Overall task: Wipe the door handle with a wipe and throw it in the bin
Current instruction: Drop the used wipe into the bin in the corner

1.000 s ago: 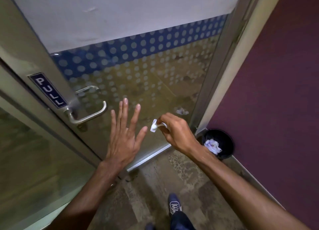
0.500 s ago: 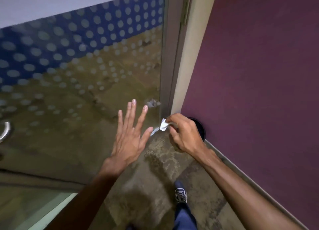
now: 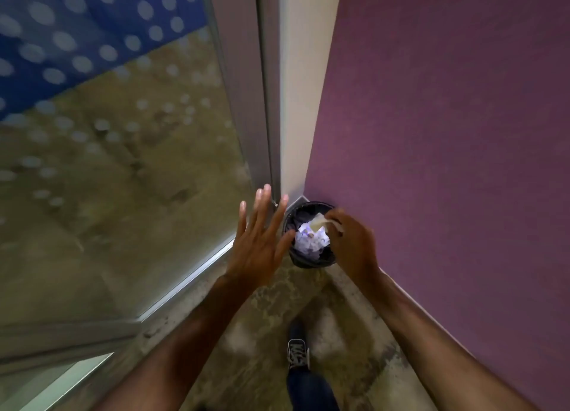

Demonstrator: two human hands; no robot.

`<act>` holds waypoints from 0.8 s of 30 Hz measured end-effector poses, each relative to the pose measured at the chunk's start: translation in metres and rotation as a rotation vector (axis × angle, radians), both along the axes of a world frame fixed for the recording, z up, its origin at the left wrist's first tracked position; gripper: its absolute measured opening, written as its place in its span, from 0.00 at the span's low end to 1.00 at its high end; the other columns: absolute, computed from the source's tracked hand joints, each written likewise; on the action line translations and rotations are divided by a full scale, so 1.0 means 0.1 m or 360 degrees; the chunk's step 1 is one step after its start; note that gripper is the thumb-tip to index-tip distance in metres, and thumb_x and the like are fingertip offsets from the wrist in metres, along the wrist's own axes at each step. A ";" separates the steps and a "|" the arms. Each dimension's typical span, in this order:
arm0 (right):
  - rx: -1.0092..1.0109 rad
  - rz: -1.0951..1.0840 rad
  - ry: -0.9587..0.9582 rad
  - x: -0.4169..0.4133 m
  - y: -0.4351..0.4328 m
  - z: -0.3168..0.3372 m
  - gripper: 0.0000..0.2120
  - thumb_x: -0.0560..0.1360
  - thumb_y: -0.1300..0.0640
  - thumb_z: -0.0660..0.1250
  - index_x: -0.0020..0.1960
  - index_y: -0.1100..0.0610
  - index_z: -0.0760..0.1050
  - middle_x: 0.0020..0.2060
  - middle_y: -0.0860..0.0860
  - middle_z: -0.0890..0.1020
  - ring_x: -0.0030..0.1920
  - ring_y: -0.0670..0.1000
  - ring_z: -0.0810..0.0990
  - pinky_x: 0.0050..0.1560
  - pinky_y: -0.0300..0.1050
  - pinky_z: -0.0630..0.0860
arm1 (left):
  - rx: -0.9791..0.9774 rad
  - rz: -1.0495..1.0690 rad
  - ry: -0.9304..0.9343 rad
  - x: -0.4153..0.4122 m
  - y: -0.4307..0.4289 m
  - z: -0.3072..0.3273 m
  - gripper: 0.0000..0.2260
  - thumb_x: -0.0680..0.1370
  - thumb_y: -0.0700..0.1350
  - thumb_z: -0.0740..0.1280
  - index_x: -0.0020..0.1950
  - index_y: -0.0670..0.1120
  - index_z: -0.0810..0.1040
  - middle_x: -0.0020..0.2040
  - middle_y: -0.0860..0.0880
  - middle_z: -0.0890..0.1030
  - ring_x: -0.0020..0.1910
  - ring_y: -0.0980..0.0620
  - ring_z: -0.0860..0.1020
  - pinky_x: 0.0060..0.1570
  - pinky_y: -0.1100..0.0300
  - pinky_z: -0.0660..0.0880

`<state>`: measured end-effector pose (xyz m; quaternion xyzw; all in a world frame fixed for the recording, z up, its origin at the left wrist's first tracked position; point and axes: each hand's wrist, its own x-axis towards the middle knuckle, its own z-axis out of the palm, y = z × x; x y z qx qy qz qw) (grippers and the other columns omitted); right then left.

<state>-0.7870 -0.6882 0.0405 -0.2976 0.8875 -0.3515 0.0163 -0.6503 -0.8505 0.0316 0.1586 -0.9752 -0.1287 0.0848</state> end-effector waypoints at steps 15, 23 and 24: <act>0.0403 -0.0062 -0.0366 -0.99 -0.18 -2.08 0.04 0.73 0.68 0.72 0.47 0.62 0.80 0.48 0.60 0.82 0.50 0.65 0.81 0.51 0.56 0.75 | -0.0032 0.0020 -0.0544 -0.89 -0.11 -1.85 0.35 0.82 0.65 0.26 0.87 0.51 0.40 0.85 0.43 0.35 0.86 0.43 0.42 0.84 0.41 0.44; 0.0603 0.0029 -0.0627 -1.35 -0.35 -2.93 0.14 0.81 0.67 0.65 0.64 0.62 0.81 0.63 0.62 0.79 0.65 0.62 0.77 0.68 0.55 0.71 | 0.0204 -0.0087 -0.0453 -1.16 -0.24 -2.57 0.30 0.86 0.63 0.44 0.86 0.54 0.43 0.86 0.47 0.39 0.86 0.45 0.41 0.84 0.38 0.44; 0.0608 0.0021 -0.0663 -1.38 -0.37 -3.00 0.14 0.81 0.66 0.64 0.66 0.62 0.80 0.65 0.62 0.79 0.67 0.62 0.77 0.69 0.53 0.70 | 0.0220 -0.0092 -0.0443 -1.19 -0.26 -2.62 0.30 0.86 0.64 0.44 0.86 0.54 0.43 0.86 0.47 0.38 0.86 0.46 0.40 0.84 0.38 0.44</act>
